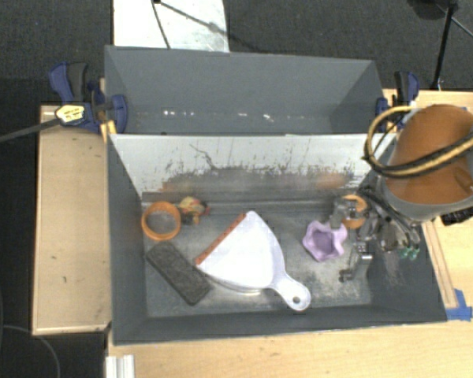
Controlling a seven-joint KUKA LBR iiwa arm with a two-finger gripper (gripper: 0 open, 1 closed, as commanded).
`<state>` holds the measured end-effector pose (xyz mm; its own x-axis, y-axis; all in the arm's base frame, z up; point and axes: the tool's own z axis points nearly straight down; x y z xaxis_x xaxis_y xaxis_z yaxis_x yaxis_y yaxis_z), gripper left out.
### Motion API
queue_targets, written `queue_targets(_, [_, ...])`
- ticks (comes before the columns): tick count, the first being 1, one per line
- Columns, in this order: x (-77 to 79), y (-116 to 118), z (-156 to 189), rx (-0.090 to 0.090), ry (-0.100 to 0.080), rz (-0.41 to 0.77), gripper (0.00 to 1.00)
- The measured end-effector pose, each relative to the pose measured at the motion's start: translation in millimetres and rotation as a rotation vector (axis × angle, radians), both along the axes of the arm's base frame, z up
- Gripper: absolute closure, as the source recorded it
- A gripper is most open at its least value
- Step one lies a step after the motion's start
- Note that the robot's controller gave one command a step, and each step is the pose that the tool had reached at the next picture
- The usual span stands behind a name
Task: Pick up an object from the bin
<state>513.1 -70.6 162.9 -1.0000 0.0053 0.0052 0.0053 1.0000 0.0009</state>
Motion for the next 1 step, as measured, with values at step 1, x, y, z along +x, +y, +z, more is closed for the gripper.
queue_targets(1, [1.9,0.1,4.1,-0.001,-0.008,0.003,0.0])
